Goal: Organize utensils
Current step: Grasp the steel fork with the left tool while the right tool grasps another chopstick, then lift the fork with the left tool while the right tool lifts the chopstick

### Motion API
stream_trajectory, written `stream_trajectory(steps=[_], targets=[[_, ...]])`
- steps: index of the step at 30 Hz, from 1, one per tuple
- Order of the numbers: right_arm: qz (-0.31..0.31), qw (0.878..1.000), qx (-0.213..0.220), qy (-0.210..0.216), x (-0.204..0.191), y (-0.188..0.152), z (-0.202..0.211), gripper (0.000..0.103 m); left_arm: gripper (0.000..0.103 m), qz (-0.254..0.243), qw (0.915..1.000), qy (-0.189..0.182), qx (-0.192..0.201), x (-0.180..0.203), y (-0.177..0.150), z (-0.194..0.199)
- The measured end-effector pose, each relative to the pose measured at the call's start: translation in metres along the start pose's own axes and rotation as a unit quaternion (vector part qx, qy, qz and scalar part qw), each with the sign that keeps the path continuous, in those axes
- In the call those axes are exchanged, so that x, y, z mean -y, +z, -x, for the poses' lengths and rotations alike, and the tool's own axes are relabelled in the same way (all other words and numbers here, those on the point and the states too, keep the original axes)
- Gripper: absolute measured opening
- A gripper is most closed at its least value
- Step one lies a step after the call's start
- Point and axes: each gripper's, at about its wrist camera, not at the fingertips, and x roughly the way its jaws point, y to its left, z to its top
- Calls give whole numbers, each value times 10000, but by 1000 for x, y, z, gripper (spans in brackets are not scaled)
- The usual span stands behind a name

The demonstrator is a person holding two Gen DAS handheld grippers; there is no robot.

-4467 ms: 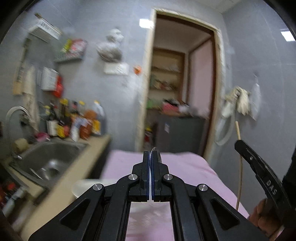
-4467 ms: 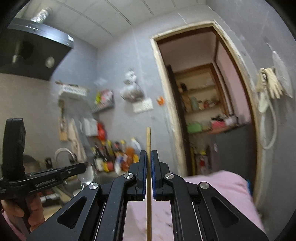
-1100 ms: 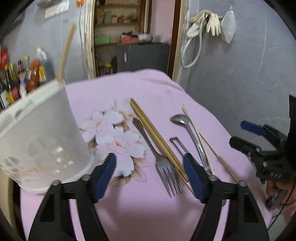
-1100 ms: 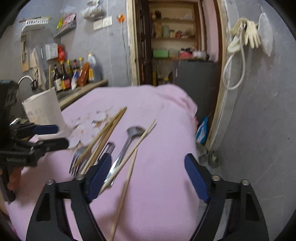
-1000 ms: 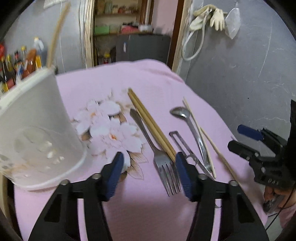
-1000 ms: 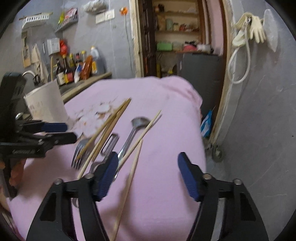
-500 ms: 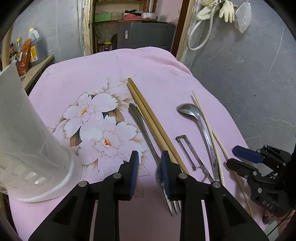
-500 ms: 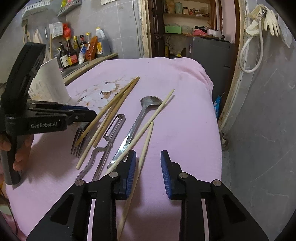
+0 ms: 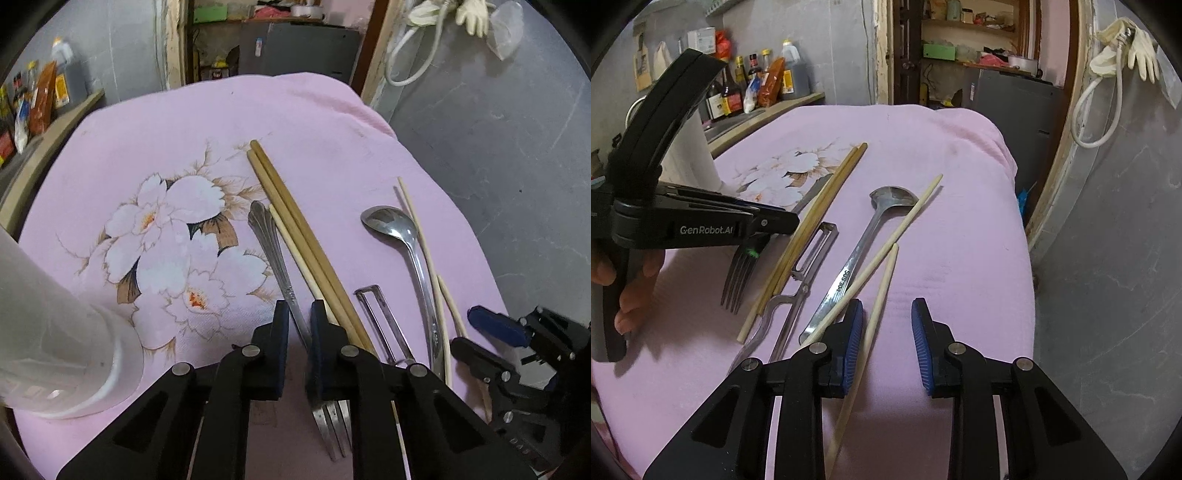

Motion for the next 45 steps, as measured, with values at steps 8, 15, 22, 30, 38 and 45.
stream_trajectory(steps=[8,15,22,30,38,45], targets=[[-189,9989,-420,9,1,3,-5,6,7,-54,9998,-117,-167,-4,-10,11],[-288,9977,-616,59,3,4,-3,3,7,-220,9987,-212,-410,-5,-19,20],[-325,9958,-855,82,4,9,-7,3,7,-134,9978,-354,-537,-6,-16,16],[-789,9946,-608,305,10,1,3,3,4,-11,9976,-608,-324,-7,-36,34],[-1015,9928,-208,594,7,-11,19,3,2,-189,9969,-712,-292,-3,-51,49],[-914,9934,-205,660,0,-17,17,3,3,-386,9950,-752,-531,-7,-57,51]])
